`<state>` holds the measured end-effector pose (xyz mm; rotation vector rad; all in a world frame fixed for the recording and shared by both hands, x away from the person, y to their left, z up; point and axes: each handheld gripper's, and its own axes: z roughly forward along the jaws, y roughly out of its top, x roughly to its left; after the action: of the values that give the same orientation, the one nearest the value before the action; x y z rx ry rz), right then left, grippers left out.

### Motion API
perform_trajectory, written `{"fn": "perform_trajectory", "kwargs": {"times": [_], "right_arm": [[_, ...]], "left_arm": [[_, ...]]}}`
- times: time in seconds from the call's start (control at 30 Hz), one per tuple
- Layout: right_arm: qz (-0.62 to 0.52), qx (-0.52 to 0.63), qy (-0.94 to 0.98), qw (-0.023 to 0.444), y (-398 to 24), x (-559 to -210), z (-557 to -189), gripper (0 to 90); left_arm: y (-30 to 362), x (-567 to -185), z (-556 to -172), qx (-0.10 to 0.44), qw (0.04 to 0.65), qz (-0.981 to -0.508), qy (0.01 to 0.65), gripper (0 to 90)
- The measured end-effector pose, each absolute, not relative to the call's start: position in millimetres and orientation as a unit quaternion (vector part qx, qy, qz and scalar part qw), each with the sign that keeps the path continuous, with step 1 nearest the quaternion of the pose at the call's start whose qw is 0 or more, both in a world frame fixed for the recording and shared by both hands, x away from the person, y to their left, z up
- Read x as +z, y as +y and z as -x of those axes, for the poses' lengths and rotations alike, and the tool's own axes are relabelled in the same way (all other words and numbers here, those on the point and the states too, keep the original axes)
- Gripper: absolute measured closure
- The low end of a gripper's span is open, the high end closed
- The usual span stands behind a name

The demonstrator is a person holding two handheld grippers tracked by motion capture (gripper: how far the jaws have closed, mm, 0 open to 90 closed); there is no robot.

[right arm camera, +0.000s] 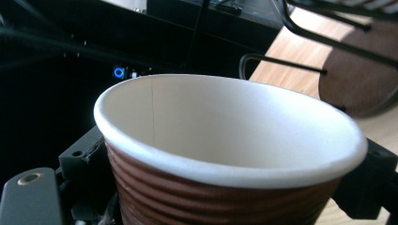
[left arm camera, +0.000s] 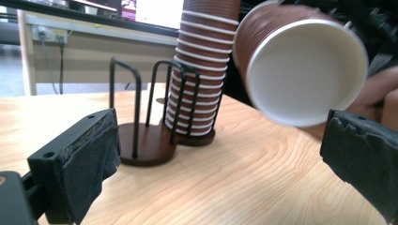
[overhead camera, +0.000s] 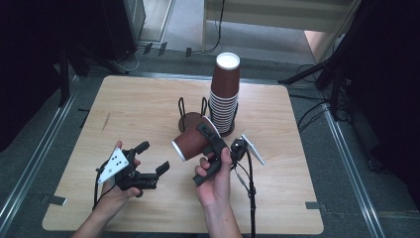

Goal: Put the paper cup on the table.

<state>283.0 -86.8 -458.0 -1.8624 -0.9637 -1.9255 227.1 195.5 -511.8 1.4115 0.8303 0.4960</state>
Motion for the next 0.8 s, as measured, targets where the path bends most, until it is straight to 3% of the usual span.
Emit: {"fn": "perform_trajectory", "kwargs": {"times": [0.8], "right_arm": [[0.608, -0.641, -0.459, -0.094, -96, -448, -275, 11.6]], "left_arm": [[271, -537, -212, 0.262, 0.618, -0.595, 0.441, 0.0]]}}
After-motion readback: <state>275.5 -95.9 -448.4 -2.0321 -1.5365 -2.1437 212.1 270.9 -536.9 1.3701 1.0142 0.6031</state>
